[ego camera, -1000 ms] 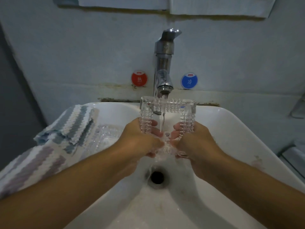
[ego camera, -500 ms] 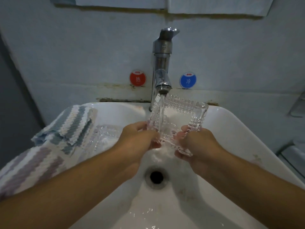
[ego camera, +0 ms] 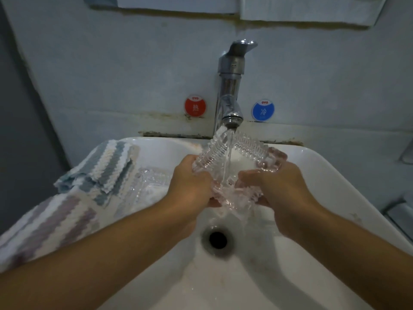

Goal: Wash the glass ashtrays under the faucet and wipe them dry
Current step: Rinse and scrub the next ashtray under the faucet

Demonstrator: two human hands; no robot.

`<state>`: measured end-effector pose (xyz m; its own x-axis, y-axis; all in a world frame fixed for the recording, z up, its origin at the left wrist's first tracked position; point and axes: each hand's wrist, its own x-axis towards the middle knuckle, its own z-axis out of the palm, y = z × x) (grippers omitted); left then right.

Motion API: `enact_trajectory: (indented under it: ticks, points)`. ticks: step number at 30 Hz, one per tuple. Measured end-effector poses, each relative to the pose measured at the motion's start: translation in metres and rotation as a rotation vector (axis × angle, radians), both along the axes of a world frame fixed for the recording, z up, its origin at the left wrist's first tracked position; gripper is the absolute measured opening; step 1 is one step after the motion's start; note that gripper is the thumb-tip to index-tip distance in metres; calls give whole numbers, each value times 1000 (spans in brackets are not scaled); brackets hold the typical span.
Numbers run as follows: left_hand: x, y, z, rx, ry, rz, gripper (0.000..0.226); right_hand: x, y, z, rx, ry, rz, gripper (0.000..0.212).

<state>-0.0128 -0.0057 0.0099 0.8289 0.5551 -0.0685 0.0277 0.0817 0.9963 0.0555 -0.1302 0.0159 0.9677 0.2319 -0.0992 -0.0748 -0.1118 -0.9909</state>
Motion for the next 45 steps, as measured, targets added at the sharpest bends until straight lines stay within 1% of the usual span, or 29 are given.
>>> enact_trajectory:
  ticks: [3,4,6,8,9,11,12,13,15,16,17,19,20,22,24,26,28,30,31,32,33,34,36,37,38,40,42,43,45]
  points:
    - [0,1,-1,56,29,10,34,10,-10,15,-26,-68,15,41]
    - [-1,1,0,74,34,7,37,14,-13,20,-76,-74,64,40]
    - [-1,1,-1,96,33,-8,43,19,-18,28,-270,-65,194,32]
    - [-2,0,1,83,53,-19,38,18,-20,32,-450,-75,276,12]
    - [-2,-1,1,73,76,-34,30,16,-19,32,-489,-95,273,11]
    - [-1,-1,0,78,99,-76,20,15,-18,28,-480,-121,217,18]
    - [-1,-1,-1,87,92,-97,23,15,-17,26,-447,-117,188,17]
    - [-1,-2,-2,105,90,-128,33,15,-16,24,-416,-115,164,14]
    - [0,-3,-5,162,116,-212,57,15,-16,22,-389,-134,112,12]
    - [-1,-5,-6,201,137,-240,58,16,-16,21,-405,-154,92,12]
    - [-1,-6,-7,256,153,-242,48,16,-16,21,-424,-175,81,13]
    - [1,-4,-9,436,165,-163,19,15,-16,23,-468,-201,92,14]
    - [2,-2,-10,521,168,-116,11,12,-15,24,-491,-210,107,13]
    - [4,0,-10,606,173,-63,15,8,-14,25,-552,-246,134,12]
    - [5,2,-9,629,184,-53,20,5,-13,26,-594,-303,138,13]
    - [5,4,-8,621,208,-80,22,4,-13,27,-608,-343,123,14]
    - [4,4,-7,488,236,-171,26,4,-14,28,-622,-366,108,15]
    - [3,3,-9,348,283,-262,51,4,-15,28,-631,-365,102,14]
    - [3,3,-10,310,307,-287,63,5,-15,28,-634,-364,99,13]
    - [3,2,-11,294,316,-295,69,6,-16,28,-635,-359,97,13]
    - [4,1,-12,294,312,-295,66,7,-16,29,-635,-351,97,13]
    - [4,1,-11,314,301,-281,56,8,-17,29,-633,-341,100,12]
    - [4,1,-10,408,262,-217,30,9,-17,30,-625,-317,108,12]
    - [5,1,-10,466,238,-180,20,9,-17,30,-618,-306,113,12]
    - [5,2,-10,515,207,-147,15,9,-17,30,-613,-301,119,12]
    - [5,3,-9,558,178,-120,17,8,-16,30,-614,-307,128,13]
    - [3,2,-7,512,209,-148,22,7,-16,30,-625,-328,127,16]
    - [2,1,-6,451,237,-187,29,7,-16,29,-631,-340,122,16]
    - [2,1,-7,321,270,-280,52,7,-16,29,-635,-352,111,16]
